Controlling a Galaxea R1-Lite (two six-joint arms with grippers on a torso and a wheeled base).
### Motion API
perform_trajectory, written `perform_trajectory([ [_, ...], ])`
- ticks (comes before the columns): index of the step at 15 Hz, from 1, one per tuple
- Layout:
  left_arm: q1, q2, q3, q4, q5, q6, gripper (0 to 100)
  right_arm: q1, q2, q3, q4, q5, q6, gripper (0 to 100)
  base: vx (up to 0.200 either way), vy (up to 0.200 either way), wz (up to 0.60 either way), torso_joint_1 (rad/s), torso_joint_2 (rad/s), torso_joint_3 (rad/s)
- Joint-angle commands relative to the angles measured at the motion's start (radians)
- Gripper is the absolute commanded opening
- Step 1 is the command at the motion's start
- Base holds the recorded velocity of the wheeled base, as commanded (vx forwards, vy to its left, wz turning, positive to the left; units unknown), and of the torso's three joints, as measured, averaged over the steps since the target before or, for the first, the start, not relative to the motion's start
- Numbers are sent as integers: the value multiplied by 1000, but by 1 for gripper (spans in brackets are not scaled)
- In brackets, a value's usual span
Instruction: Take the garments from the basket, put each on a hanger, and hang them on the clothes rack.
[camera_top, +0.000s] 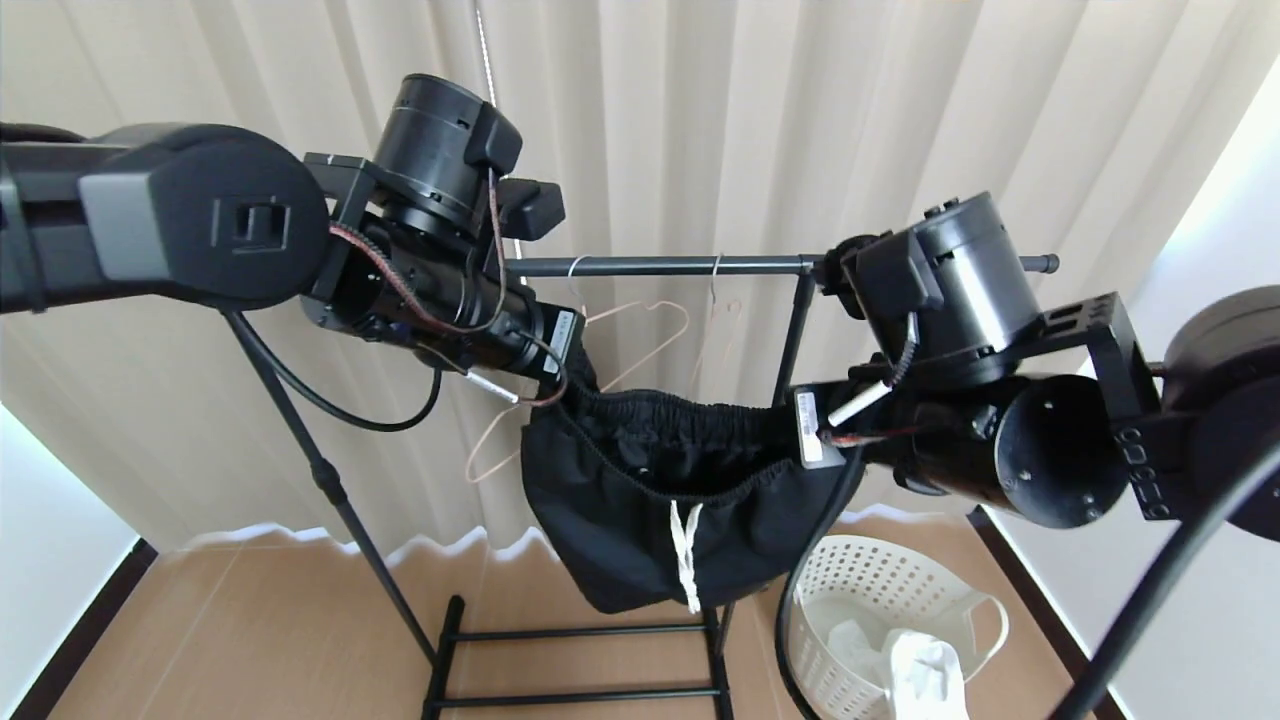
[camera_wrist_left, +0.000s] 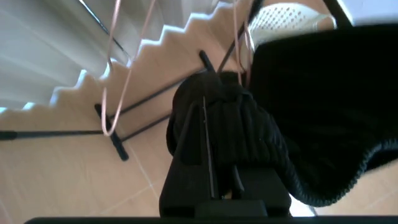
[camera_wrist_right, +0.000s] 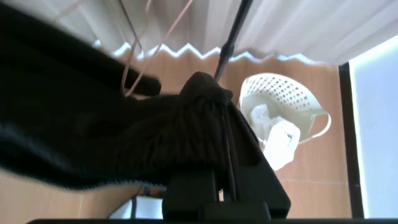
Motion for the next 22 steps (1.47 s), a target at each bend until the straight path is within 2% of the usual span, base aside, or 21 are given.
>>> perform_trajectory([
  [1, -31, -137, 174, 5, 0, 6, 0, -24, 119, -164, -4, -3, -28, 0, 0, 0, 0, 0, 0, 0],
  [2, -59, -173, 275, -1, 1, 6, 0, -38, 173, -242, -4, -3, -44, 0, 0, 0, 0, 0, 0, 0],
  [3, -76, -187, 320, -6, 1, 5, 0, -44, 199, -279, -6, -3, -51, 0, 0, 0, 0, 0, 0, 0],
  [4, -122, -203, 400, -21, 3, -8, 0, -45, 257, -367, -6, -3, -61, 0, 0, 0, 0, 0, 0, 0],
  [6, -168, -211, 469, -47, 3, -40, 0, -47, 314, -442, -6, -5, -72, 0, 0, 0, 0, 0, 0, 0],
  [7, -231, -213, 525, -95, 3, -98, 0, -47, 372, -526, -6, -22, -83, 0, 0, 0, 0, 0, 0, 0],
  [11, -341, -211, 578, -202, 0, -249, 0, -48, 480, -678, -7, -28, -87, 0, 0, 0, 0, 0, 0, 0],
  [13, -383, -210, 585, -256, 1, -322, 0, -51, 515, -687, -9, -26, -84, 0, 0, 0, 0, 0, 0, 0],
  [16, -387, -211, 599, -267, 4, -345, 0, -56, 509, -687, -7, -25, -70, 0, 0, 0, 0, 0, 0, 0],
  [18, -350, -230, 639, -267, 70, -344, 0, -76, 468, -687, 4, -23, -52, 0, 0, 0, 0, 0, 0, 0],
  [20, -338, -237, 650, -267, 86, -344, 0, -85, 446, -681, 4, -23, -51, 0, 0, 0, 0, 0, 0, 0],
  [22, -244, -271, 654, -268, 92, -341, 0, -111, 319, -546, -1, -20, -47, 0, 0, 0, 0, 0, 0, 0],
])
